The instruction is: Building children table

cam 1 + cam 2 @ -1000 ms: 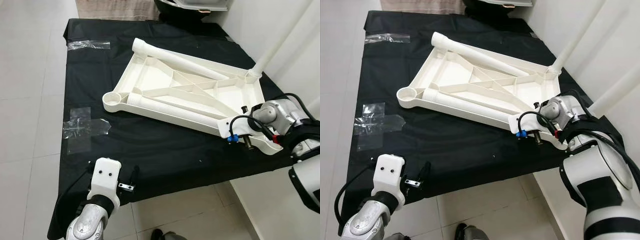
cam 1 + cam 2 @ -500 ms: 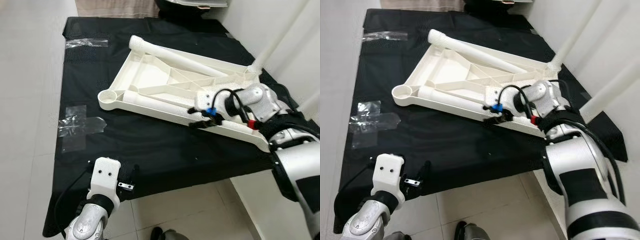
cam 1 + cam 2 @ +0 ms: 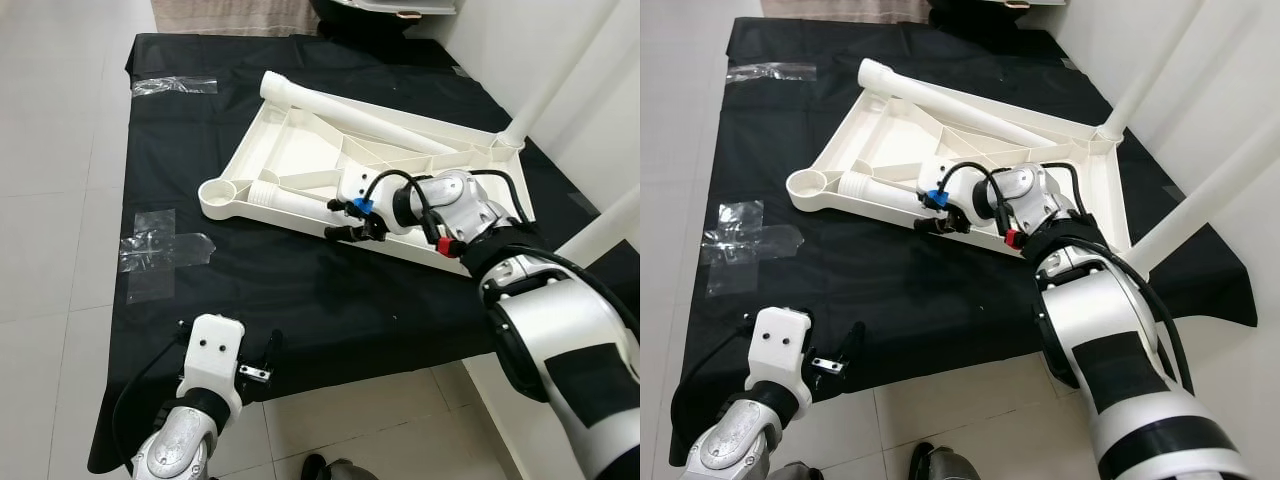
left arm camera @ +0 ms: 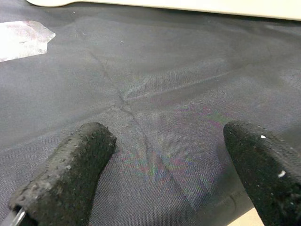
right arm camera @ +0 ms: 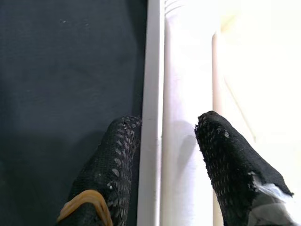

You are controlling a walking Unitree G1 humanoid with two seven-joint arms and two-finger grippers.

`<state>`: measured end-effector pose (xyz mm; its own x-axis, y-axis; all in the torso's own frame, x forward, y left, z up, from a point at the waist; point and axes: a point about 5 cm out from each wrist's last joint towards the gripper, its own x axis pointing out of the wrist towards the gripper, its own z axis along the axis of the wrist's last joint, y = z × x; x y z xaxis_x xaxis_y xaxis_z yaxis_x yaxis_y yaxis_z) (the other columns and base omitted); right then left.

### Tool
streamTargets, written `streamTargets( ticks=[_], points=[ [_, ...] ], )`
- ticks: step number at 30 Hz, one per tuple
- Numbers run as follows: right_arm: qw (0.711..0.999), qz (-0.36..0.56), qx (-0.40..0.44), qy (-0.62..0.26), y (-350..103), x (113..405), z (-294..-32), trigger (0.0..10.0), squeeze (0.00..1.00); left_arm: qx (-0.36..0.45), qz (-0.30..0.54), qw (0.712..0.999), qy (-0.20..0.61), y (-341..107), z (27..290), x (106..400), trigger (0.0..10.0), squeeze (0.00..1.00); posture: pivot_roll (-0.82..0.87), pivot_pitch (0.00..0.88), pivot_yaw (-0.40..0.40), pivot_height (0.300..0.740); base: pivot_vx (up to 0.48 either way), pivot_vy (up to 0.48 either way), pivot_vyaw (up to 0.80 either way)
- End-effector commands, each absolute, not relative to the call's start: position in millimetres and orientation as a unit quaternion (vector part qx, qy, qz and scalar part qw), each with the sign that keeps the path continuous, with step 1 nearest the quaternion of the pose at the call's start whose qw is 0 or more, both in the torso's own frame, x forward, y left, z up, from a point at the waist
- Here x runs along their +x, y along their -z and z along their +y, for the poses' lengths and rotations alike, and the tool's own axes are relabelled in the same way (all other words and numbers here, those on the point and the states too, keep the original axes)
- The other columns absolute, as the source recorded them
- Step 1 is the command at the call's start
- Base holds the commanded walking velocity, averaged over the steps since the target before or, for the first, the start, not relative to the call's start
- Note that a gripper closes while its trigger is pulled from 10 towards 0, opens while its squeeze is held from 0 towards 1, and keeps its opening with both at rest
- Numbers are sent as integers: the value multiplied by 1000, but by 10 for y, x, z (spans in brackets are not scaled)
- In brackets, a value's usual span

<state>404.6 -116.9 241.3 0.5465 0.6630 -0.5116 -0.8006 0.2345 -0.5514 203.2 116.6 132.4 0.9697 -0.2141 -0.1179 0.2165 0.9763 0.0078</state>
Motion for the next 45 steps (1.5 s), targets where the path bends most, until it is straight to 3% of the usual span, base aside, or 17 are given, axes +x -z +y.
streamTargets(
  ticks=[1,16,30,37,45],
  points=[
    [785,99,-385,-474,-2381,4041,-1167,10000,0,5,87,991,106,-1220,1153,2004,10000,0,95,185,-162,740,0,0,0],
    [778,113,-376,-490,-2195,4006,-969,10000,0,3,83,991,105,-1240,1134,1999,10000,0,89,193,-170,740,0,0,0],
    [800,126,-385,-443,-2140,4046,-1008,10000,0,-1,83,991,104,-1246,1127,1979,10000,0,89,198,-174,740,0,0,0],
    [765,180,-394,-478,-1970,3980,-1042,10000,0,0,84,991,103,-1246,1133,1982,10000,0,88,203,-171,740,0,0,0],
    [743,206,-403,-492,-1890,3946,-1006,10000,0,0,84,991,103,-1247,1131,1979,10000,0,88,205,-172,740,0,0,0]
  ],
)
